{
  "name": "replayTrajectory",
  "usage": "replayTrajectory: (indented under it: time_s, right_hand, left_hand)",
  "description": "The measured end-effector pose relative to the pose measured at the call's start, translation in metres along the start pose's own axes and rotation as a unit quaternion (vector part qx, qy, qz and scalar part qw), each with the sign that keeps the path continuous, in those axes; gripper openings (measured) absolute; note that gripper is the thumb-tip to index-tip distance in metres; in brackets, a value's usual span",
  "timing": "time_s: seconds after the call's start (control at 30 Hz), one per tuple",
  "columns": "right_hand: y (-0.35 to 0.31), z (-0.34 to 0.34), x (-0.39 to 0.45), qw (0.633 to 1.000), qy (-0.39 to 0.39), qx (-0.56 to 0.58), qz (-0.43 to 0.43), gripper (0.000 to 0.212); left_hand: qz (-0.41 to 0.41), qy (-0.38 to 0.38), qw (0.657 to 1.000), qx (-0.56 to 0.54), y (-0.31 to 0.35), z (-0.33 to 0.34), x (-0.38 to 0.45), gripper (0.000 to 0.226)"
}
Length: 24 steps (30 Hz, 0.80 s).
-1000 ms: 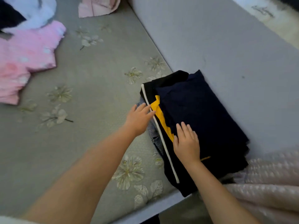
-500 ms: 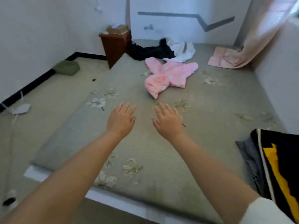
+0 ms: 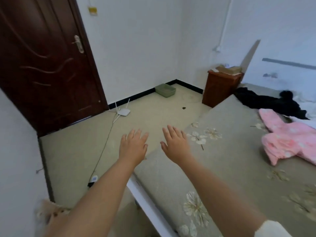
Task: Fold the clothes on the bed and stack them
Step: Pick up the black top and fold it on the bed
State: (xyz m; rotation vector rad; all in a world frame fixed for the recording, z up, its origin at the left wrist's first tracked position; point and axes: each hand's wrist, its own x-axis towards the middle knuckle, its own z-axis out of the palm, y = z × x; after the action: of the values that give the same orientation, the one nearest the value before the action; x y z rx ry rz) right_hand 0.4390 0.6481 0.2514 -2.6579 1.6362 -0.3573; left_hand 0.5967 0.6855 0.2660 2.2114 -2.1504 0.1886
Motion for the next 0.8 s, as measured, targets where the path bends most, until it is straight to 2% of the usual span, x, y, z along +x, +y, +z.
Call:
replayTrajectory:
  time_s: [0.13, 0.23, 0.47, 0.6, 0.8]
  right_hand:
    - [-0.033, 0.017, 0.11, 0.999, 0.015, 0.001, -0.032, 0.054]
    - [-0.055, 0.027, 0.199, 0.999, 0.012, 0.01, -0.038, 0.053]
    - [-0.128, 0.035, 0.369, 0.994, 0.057, 0.04, -0.082, 0.051]
    - [-0.159, 0.041, 0.456, 0.99, 0.095, 0.03, -0.103, 0.051]
    - [-0.178, 0.057, 0.591, 0.988, 0.137, 0.021, -0.07, 0.051]
  left_hand:
    - [-0.073, 0.005, 0.997, 0.015, -0.094, 0.007, 0.056, 0.048]
    - [-0.098, 0.012, 0.994, 0.043, -0.161, -0.001, 0.107, 0.048]
    - [-0.175, 0.061, 0.981, 0.05, -0.296, -0.025, 0.216, 0.046]
    - [-0.162, 0.093, 0.981, 0.047, -0.35, -0.031, 0.286, 0.047]
    - [-0.107, 0.091, 0.989, 0.049, -0.431, -0.019, 0.417, 0.046]
